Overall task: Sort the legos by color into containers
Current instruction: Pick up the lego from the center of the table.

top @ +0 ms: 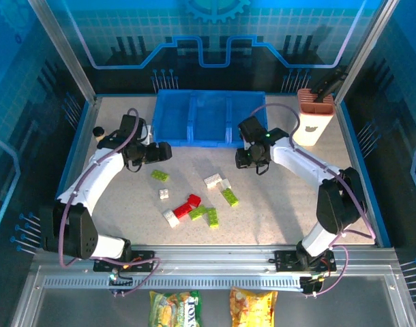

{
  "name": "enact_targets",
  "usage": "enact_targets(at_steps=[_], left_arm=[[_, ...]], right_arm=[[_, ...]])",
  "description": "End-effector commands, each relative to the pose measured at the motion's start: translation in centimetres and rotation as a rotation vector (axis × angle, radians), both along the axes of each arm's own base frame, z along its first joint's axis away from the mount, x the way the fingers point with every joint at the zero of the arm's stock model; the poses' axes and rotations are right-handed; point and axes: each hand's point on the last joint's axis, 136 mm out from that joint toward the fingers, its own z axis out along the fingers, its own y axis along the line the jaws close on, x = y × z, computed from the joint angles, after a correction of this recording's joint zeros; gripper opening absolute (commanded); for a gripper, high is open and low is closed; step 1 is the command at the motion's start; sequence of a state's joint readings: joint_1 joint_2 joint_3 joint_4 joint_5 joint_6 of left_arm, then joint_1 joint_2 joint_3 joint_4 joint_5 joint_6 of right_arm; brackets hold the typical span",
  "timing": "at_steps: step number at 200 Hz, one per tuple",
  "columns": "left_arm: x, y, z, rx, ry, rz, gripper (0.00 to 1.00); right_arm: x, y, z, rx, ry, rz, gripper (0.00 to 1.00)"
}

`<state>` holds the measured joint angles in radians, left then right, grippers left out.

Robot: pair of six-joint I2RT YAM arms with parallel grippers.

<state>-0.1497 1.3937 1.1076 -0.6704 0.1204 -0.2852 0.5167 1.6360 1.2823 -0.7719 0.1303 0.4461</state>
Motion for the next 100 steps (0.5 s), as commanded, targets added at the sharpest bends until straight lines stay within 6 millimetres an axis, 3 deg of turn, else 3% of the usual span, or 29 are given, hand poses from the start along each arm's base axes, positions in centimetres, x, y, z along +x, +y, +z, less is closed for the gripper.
enact_targets(at_steps=[1,56,100], left_arm=[[-1.6,-1.4,-1.0,-0.019,0.065,0.023,0.87],[-4.6,-5.9,-3.2,-0.016,0.131,-0.055,0.83],[-7.1,-8.3,-4.4,0.010,0.175,-0.146,0.83]], right_arm=[[-0.8,0.0,0.2,0.016,-0.015,-0.021,0.43],[-2.6,-1.1,-0.6,-0.001,0.003,-0.023,0.43],[-3.7,-2.0,-1.1,-0.018,0.015,-0.030,0.43]])
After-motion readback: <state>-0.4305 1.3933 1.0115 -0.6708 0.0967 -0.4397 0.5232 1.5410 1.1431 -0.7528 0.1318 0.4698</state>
